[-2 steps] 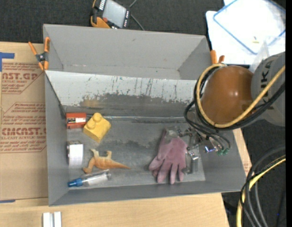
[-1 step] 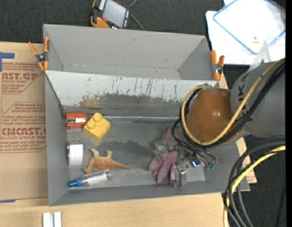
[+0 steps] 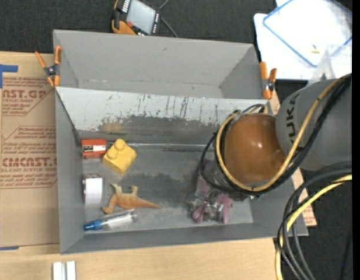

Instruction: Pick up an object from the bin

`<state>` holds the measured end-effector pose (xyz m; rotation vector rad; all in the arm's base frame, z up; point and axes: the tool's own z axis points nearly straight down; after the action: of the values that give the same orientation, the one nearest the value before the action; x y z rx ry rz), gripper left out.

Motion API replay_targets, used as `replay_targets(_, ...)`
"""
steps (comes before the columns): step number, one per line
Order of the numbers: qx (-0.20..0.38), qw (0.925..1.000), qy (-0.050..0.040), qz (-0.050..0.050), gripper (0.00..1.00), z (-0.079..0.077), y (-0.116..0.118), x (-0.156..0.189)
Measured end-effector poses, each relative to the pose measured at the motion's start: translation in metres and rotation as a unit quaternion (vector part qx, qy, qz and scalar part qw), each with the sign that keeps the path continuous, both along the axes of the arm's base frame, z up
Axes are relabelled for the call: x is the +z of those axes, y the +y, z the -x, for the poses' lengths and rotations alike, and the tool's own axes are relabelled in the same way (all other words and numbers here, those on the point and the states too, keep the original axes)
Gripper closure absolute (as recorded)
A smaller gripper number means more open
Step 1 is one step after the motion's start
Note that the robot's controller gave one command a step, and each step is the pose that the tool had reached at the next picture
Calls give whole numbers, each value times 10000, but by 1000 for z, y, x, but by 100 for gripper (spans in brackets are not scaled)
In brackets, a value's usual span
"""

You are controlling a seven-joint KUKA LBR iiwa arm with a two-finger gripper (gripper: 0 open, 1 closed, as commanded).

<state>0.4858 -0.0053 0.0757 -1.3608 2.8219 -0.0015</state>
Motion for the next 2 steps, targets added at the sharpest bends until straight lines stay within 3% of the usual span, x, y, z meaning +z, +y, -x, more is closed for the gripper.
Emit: replay_targets(2, -18, 10000, 6, -7, 100, 3, -5, 4)
